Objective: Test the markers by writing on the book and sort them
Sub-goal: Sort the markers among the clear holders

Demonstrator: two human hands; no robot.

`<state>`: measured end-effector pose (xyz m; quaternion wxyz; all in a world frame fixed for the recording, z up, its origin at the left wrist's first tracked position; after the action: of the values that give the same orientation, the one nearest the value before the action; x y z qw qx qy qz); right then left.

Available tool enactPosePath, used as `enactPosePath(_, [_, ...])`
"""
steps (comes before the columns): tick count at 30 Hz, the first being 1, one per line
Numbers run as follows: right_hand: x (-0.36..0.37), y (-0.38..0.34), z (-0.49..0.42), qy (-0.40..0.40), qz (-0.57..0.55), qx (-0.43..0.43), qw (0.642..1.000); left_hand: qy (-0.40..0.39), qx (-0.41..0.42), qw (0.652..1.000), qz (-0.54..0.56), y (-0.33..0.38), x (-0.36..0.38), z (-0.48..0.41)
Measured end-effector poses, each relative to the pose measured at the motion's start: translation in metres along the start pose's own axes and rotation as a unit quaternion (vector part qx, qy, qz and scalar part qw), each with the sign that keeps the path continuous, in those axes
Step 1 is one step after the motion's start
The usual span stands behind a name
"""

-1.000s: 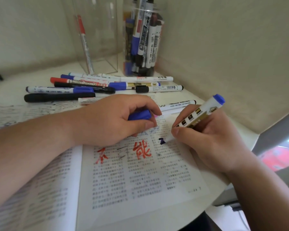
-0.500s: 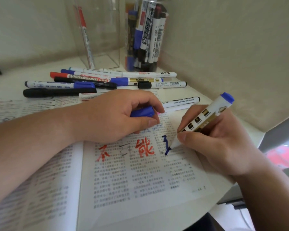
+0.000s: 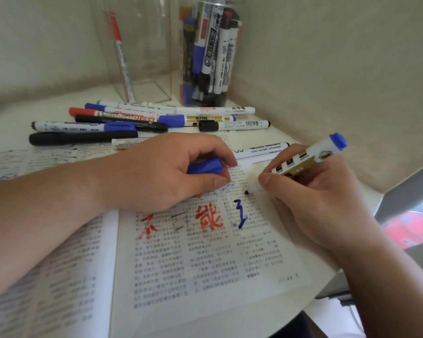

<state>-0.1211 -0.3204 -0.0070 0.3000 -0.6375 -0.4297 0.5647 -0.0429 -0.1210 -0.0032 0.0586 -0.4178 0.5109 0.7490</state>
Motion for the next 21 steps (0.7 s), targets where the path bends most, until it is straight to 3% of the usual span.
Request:
enactPosePath(6, [0.0001, -0.0031, 0.0007, -0.055, -0.049, 0.007, 0.997, 0.0, 0.003, 1.0, 0.005, 0.0, -0.0007, 0.0011])
enactPosePath(16, [0.0007, -0.0032, -0.0042, -0.002, 0.0, 0.028, 1.0, 0.003, 0.0, 1.0, 0.005, 0.0002, 0.0002, 0.0004])
enactPosePath(21, [-0.0027, -0.0011, -0.0029, -0.032, -0.108, 0.035, 0.993, 0.001, 0.001, 1.0, 0.001, -0.0014, -0.0007, 0.0004])
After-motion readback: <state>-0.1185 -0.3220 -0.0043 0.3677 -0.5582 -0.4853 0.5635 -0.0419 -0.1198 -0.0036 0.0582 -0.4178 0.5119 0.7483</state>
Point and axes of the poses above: each hand's wrist, its own z-axis away from the middle knuckle, its own x-axis out of the palm, y = z × x, the point moved 2 cm from there along -z, towards the middle knuckle, and after that the axes turned 13 degrees about -y, right-handed, at the moved point
